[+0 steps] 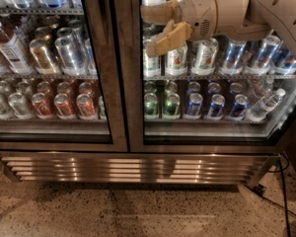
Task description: Open right fridge door
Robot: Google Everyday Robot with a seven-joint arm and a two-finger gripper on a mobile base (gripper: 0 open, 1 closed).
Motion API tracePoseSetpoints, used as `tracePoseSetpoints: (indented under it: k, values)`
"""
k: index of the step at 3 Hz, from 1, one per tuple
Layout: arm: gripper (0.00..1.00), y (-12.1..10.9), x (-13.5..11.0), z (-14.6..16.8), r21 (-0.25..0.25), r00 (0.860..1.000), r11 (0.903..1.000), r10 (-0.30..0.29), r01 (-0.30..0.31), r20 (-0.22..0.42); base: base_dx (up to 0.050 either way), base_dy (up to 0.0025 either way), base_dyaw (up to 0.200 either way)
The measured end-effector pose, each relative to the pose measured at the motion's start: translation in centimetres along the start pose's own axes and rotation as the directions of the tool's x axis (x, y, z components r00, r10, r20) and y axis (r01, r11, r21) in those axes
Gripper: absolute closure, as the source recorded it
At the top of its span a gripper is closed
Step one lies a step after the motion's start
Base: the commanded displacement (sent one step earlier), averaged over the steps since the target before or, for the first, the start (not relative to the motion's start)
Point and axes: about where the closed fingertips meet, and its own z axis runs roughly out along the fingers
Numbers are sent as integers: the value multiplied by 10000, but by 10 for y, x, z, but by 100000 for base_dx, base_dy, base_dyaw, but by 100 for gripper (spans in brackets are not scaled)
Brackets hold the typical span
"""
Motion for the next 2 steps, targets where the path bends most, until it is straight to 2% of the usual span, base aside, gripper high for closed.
tracePoseSetpoints:
  k: [1,2]
  values:
    - [0,-2,1,-21,756,9984,9970,93,-136,562,0,0,0]
    - [0,0,4,-59,1895,9934,9815,65,-282,1144,0,0,0]
